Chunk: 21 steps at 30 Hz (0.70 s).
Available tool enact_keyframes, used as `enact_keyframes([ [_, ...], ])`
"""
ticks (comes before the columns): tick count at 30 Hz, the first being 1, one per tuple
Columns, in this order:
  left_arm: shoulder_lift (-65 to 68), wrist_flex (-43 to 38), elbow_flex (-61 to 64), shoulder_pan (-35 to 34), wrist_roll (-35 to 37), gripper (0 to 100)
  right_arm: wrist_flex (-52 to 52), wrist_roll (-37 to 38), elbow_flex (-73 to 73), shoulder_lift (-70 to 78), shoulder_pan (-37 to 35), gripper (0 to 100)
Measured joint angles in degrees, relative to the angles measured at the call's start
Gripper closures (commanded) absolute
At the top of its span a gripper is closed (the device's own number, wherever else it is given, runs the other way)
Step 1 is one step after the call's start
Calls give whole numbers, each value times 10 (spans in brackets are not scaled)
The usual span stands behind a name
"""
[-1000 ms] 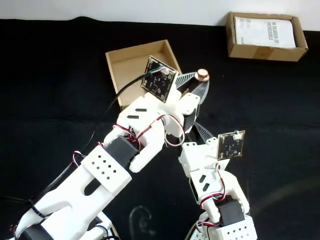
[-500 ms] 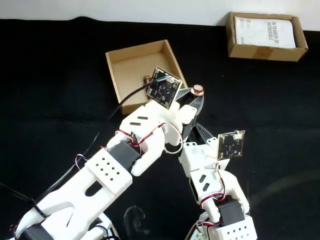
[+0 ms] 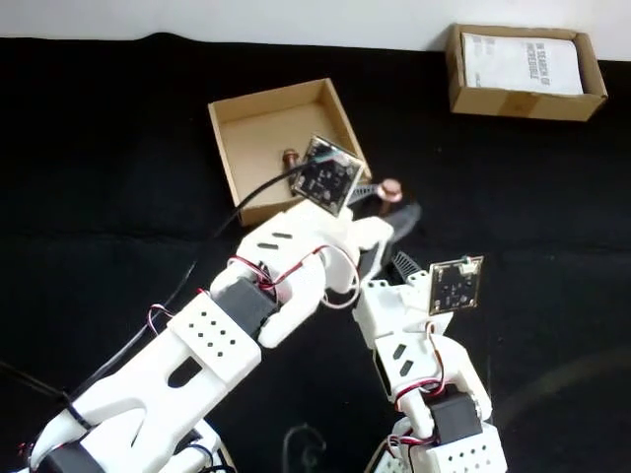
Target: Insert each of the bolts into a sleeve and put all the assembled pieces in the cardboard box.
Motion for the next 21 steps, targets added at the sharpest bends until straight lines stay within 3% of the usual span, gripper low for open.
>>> enact_keyframes([
  [9,-1,66,-1,3,-1,614,0,7,0,0,-2,992],
  [21,-79,248,-13,-9,1,614,1,12,-14,1,-2,992],
])
